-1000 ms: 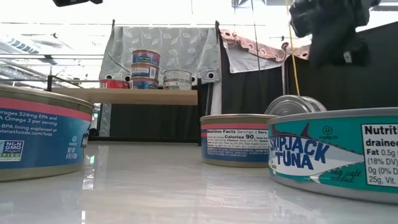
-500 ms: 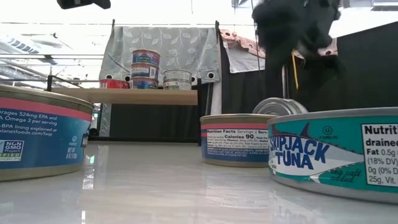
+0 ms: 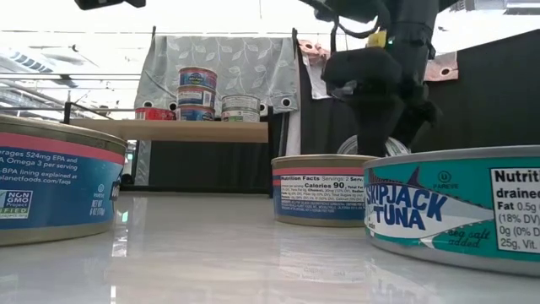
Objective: Stack canned seafood by type on shelf
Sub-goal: Stack the green white tuna can on top of the green white tuna cans on the shelf
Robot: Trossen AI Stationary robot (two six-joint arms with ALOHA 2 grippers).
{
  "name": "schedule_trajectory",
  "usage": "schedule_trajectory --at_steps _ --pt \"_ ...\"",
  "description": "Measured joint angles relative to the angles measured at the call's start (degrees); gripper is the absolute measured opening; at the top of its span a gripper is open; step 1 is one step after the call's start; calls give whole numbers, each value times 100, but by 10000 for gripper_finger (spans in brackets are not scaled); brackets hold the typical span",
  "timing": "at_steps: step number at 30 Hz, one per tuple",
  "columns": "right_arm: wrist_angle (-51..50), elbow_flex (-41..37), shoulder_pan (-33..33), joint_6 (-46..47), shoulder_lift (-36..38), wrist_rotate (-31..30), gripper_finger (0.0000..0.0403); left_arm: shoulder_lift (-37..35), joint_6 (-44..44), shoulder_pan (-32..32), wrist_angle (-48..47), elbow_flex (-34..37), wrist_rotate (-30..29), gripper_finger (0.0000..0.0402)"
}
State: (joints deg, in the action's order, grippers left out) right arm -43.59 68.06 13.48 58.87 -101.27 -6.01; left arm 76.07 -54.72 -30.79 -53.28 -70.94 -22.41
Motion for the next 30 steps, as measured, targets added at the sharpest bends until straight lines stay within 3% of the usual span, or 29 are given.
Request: schedule_trajectory --at_steps 4,9,13,17,21,25,28,30 --pt "-224 245 12 -10 18 58 121 -2 -4 -2 -2 0 0 4" --pt "-1120 1266 -58 -907 33 19 113 -2 0 0 -17 0 -17 4" --pt "-1283 2456 -193 -2737 44 -553 113 -2 1 2 -20 0 -138 4" --pt "-928 3437 -378 -5545 61 -1965 113 -2 -33 68 -20 0 -240 4" --pt "399 3774 -821 -8515 66 -3379 125 -2 -45 212 -20 0 -270 4" --pt "1738 3778 -1536 -10234 60 -3590 139 -2 -48 376 -20 0 -313 4" --pt "2273 3782 -2090 -10615 -71 -3500 136 -2 -50 472 -18 0 -315 4" --pt "2225 3773 -2412 -10649 -176 -3087 133 -2 -50 506 -17 0 -335 4"
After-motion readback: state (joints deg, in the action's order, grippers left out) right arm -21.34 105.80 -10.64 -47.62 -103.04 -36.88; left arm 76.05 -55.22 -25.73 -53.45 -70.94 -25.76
